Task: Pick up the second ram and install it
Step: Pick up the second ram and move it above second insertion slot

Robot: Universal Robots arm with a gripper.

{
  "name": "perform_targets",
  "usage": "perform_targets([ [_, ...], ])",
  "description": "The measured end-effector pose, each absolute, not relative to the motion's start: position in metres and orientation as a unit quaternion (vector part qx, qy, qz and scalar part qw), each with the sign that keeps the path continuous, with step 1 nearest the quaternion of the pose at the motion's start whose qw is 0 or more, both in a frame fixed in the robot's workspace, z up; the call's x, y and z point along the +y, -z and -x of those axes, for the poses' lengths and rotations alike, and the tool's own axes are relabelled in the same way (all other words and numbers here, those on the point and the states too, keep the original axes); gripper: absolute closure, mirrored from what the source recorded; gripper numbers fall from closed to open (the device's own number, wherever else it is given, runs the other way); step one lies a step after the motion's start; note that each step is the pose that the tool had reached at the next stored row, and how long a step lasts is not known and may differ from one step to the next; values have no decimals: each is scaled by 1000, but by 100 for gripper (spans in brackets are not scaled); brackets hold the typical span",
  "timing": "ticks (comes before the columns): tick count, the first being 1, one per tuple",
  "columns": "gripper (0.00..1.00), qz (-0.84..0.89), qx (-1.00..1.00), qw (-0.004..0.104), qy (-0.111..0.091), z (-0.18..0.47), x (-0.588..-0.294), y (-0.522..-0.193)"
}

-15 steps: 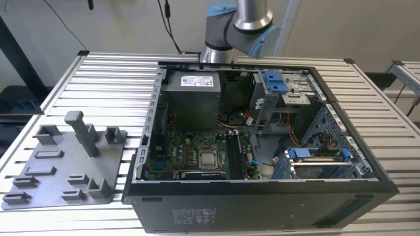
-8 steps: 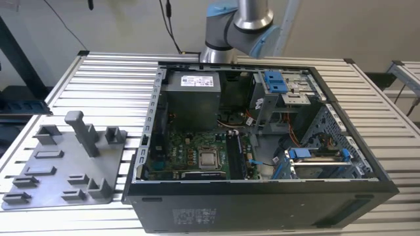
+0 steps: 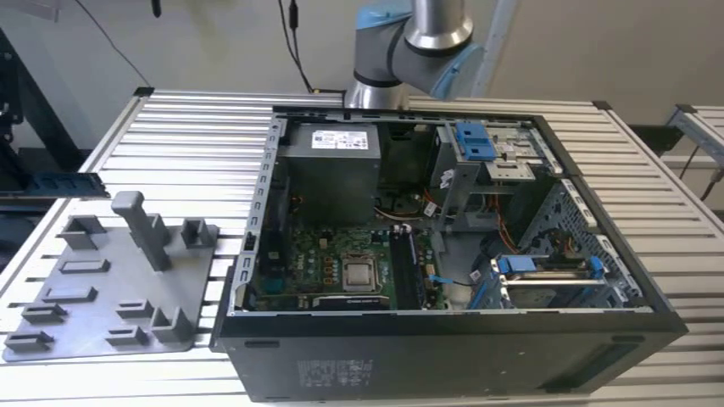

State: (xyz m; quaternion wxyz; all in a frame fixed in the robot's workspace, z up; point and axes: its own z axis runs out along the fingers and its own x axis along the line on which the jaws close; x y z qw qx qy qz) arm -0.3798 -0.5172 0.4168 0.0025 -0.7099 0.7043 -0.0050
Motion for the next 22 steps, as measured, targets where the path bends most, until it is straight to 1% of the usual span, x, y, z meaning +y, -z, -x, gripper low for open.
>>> perform_targets([
  [22, 86, 710, 704, 2, 5, 311, -517, -417],
])
